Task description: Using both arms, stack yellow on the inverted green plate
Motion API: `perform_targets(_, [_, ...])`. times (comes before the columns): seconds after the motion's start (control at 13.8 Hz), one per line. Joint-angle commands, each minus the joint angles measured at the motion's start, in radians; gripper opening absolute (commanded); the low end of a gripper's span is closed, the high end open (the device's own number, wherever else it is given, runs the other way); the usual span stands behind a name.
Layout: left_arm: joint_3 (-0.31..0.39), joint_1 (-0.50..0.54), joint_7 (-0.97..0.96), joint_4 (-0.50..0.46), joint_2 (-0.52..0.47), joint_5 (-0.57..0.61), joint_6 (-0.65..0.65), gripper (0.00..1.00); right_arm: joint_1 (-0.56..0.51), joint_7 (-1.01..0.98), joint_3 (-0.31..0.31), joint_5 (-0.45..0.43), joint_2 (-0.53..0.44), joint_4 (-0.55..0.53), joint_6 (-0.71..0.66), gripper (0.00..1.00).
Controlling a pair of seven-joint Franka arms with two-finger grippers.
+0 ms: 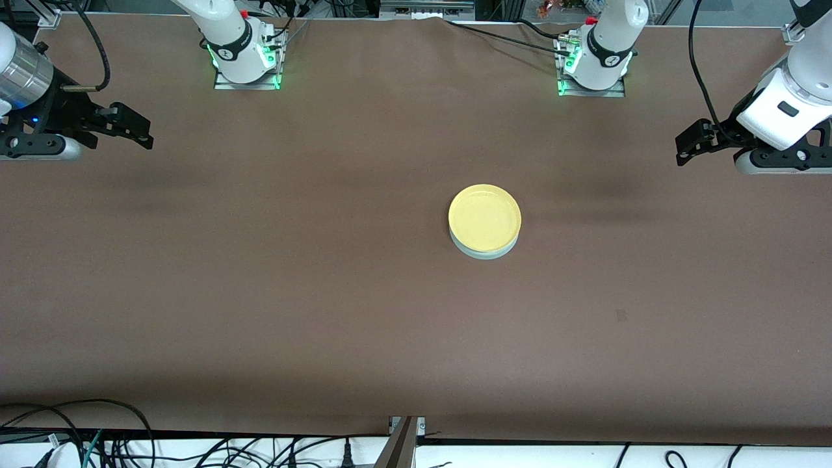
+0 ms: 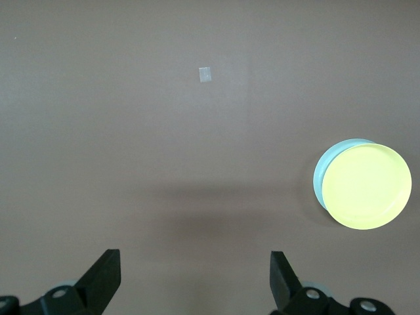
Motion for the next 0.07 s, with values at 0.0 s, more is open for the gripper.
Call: perform_targets(0.0, [-0.006,0.000,0.016,0.004,-0.007,-0.015,-0.005,1.00,-0.019,-0.023,0.024,-0.020,-0.001,0.004,0.002,1.00])
